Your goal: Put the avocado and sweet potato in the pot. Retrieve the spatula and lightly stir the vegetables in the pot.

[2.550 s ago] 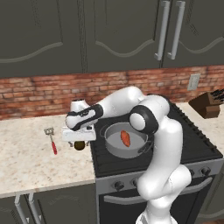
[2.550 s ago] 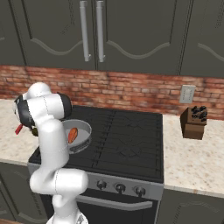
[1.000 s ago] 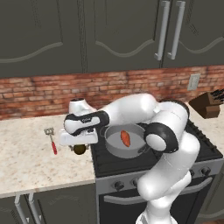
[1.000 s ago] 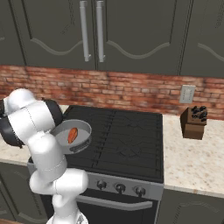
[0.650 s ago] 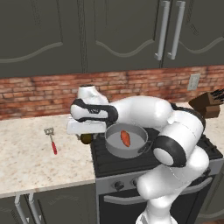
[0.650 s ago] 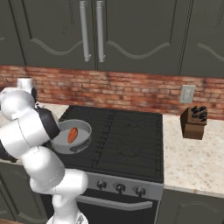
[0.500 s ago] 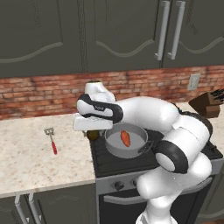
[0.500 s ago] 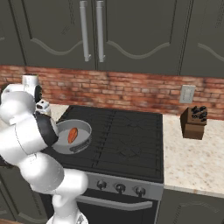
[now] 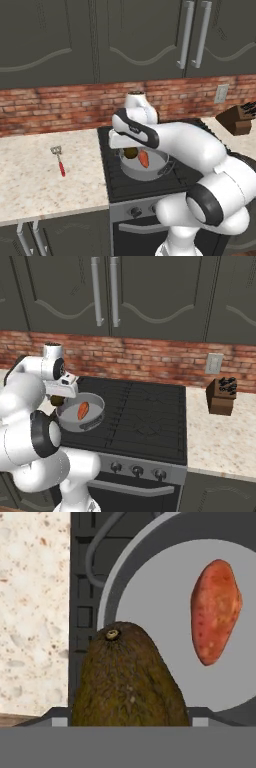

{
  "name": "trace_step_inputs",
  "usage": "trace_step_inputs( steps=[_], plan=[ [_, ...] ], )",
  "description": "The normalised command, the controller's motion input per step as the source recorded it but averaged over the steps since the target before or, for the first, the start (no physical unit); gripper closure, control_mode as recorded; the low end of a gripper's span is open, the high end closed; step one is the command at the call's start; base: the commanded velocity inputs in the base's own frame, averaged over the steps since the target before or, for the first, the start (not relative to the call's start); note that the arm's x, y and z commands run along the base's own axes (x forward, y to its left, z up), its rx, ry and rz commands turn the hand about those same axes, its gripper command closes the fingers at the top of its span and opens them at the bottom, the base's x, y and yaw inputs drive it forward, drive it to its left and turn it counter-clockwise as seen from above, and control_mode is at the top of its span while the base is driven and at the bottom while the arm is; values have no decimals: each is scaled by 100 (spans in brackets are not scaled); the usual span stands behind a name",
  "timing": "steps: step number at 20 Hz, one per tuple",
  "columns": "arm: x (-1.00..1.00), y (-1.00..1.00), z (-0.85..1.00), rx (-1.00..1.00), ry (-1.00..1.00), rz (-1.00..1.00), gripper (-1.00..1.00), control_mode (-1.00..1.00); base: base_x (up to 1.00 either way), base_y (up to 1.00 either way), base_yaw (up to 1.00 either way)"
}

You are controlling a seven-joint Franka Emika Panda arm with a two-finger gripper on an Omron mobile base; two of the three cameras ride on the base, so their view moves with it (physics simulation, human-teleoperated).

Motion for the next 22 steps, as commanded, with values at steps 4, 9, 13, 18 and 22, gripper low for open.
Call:
trace_step_inputs(
  steps=[4, 9, 13, 18, 22],
  plan=[
    [11, -57, 0, 0, 1, 4, 100, -100, 0, 0, 0],
    [49, -29, -8, 0, 4, 2, 100, -100, 0, 0, 0],
    [17, -9, -6, 0, 1, 0, 100, -100, 0, 0, 0],
    [0, 0, -25, 0, 0, 0, 100, -100, 0, 0, 0],
    [0, 0, -42, 0, 0, 0, 100, -100, 0, 0, 0]
  ],
)
